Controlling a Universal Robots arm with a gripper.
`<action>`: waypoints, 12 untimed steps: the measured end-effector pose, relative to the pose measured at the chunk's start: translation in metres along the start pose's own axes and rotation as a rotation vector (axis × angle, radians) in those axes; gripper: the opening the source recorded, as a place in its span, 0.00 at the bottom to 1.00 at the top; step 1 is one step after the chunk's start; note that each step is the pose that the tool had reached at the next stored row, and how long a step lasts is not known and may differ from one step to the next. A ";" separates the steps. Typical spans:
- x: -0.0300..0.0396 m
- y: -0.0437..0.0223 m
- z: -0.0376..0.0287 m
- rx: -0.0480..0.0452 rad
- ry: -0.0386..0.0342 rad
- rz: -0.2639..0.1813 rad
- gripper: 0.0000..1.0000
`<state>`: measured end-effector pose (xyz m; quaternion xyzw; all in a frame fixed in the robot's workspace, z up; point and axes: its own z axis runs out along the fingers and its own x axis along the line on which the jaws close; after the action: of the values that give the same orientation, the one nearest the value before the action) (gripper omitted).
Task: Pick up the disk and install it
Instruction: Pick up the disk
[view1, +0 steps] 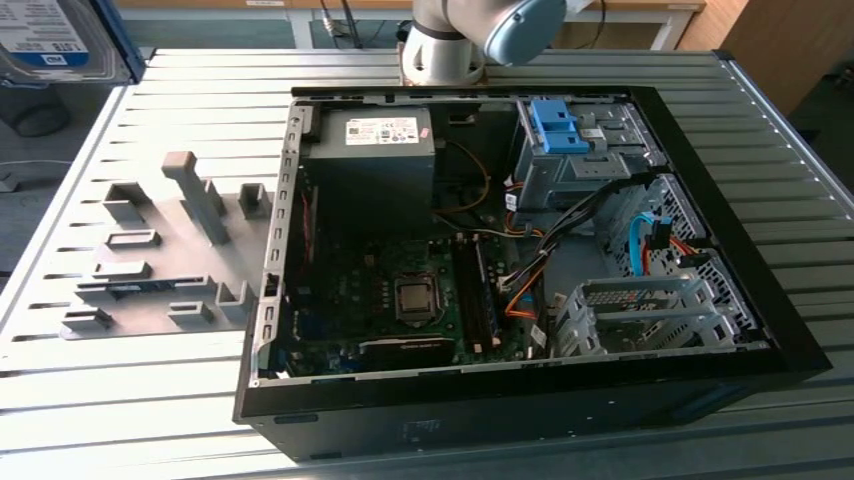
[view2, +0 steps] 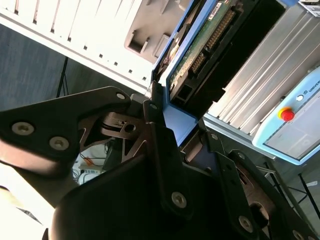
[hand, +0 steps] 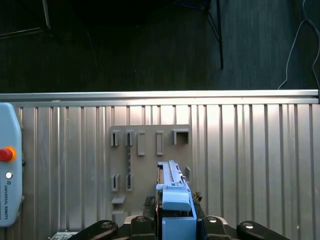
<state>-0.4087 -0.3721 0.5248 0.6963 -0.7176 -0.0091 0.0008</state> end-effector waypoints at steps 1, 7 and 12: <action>0.0000 -0.0027 0.0000 0.0001 -0.0001 0.000 0.37; -0.0001 -0.0198 -0.0002 0.0001 -0.0001 0.000 0.37; -0.0004 -0.0341 -0.0005 0.0000 -0.0001 0.000 0.37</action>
<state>-0.3746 -0.3727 0.5248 0.6963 -0.7176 -0.0091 0.0008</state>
